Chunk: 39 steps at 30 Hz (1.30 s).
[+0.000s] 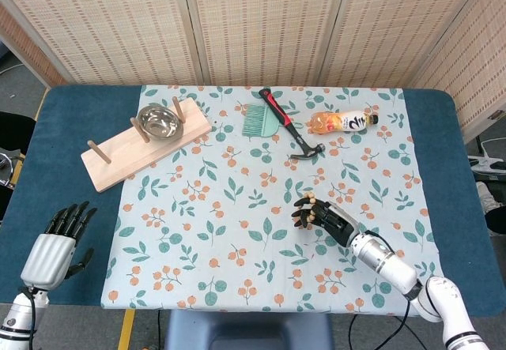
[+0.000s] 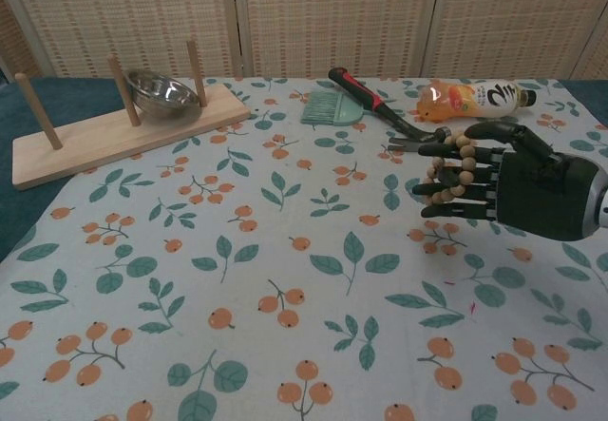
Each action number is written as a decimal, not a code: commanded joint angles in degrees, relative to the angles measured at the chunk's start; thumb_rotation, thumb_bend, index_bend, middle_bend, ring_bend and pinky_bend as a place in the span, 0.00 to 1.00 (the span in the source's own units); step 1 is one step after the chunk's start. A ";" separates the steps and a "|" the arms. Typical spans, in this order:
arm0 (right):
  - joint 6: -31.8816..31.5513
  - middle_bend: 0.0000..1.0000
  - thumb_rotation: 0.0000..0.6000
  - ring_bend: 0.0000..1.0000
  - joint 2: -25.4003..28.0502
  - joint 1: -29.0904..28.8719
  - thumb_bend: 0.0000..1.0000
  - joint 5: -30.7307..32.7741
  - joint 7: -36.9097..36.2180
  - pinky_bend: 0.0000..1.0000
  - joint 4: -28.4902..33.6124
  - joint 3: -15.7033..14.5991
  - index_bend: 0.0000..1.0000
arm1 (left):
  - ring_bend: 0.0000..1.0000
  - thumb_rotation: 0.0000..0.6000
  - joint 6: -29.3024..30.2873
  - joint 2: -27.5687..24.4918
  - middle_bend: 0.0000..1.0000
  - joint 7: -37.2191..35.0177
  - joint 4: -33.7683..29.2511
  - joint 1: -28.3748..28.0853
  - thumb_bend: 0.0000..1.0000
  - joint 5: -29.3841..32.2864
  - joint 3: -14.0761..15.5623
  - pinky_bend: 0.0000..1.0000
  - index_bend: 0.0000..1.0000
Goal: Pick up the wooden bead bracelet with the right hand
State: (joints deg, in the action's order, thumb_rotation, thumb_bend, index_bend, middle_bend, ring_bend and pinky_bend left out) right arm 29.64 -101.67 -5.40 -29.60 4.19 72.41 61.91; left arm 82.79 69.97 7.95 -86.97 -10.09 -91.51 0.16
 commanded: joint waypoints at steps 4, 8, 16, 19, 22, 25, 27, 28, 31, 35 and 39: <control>1.07 0.59 0.28 0.26 0.57 -0.33 0.15 0.08 0.54 0.33 -0.30 -0.36 0.33 | 0.00 1.00 -0.02 0.00 0.00 0.03 0.01 0.00 0.41 0.01 0.02 0.13 0.06; 2.50 0.59 0.27 0.26 0.53 -0.24 0.17 0.70 1.03 0.33 -0.84 -0.43 0.38 | 0.00 1.00 -0.03 0.00 0.00 0.04 0.01 0.00 0.41 0.07 -0.01 0.14 0.06; 8.02 0.59 0.27 0.26 1.03 -1.46 0.49 1.66 2.06 0.33 -3.14 -1.37 0.57 | 0.00 1.00 -0.13 0.06 0.00 0.08 0.02 -0.07 0.41 0.01 0.05 0.14 0.06; 9.08 0.59 0.28 0.26 1.23 -1.83 0.58 1.76 3.03 0.33 -3.47 -1.60 0.58 | 0.00 1.00 -0.08 0.03 0.00 0.08 -0.02 -0.04 0.41 0.02 0.04 0.14 0.06; 9.49 0.59 0.29 0.27 1.53 -2.17 0.63 2.12 3.18 0.33 -3.59 -1.87 0.59 | 0.00 1.00 -0.08 -0.01 0.00 0.03 0.00 -0.04 0.41 0.02 0.06 0.14 0.06; 9.41 0.60 0.32 0.27 1.73 -2.32 0.66 2.34 3.47 0.33 -3.53 -2.18 0.60 | 0.00 1.00 0.02 -0.05 0.00 0.00 -0.04 -0.01 0.41 0.02 0.03 0.14 0.06; 9.41 0.61 0.35 0.27 1.92 -2.54 0.70 2.50 3.43 0.33 -3.62 -2.43 0.61 | 0.00 1.00 0.08 -0.10 0.00 -0.03 -0.03 0.03 0.41 0.02 0.03 0.14 0.06; 9.30 0.61 0.37 0.27 1.98 -2.63 0.74 2.51 3.54 0.33 -3.67 -2.49 0.62 | 0.00 1.00 0.12 -0.09 0.00 -0.03 -0.03 0.04 0.41 0.00 0.03 0.14 0.06; 8.73 0.62 0.46 0.28 2.16 -2.74 0.88 2.74 3.73 0.33 -3.56 -2.56 0.63 | 0.00 1.00 0.17 -0.08 0.00 -0.01 -0.04 0.05 0.41 -0.05 0.04 0.14 0.06; 7.61 0.62 0.61 0.28 2.31 -2.55 1.00 2.91 4.12 0.33 -2.96 -2.45 0.63 | 0.00 1.00 0.10 -0.03 0.00 0.02 -0.01 0.02 0.41 -0.06 0.05 0.14 0.06; 6.90 0.62 0.77 0.28 2.34 -2.08 1.00 2.76 5.22 0.32 -2.47 -2.27 0.59 | 0.00 1.00 0.10 -0.01 0.00 0.14 -0.05 0.03 0.41 -0.08 0.07 0.14 0.07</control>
State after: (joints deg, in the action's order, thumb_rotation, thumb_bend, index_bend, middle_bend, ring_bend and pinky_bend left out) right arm 36.75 -99.33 -7.63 -26.81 9.15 69.78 59.55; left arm 82.89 69.96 8.09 -87.02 -10.07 -91.58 0.24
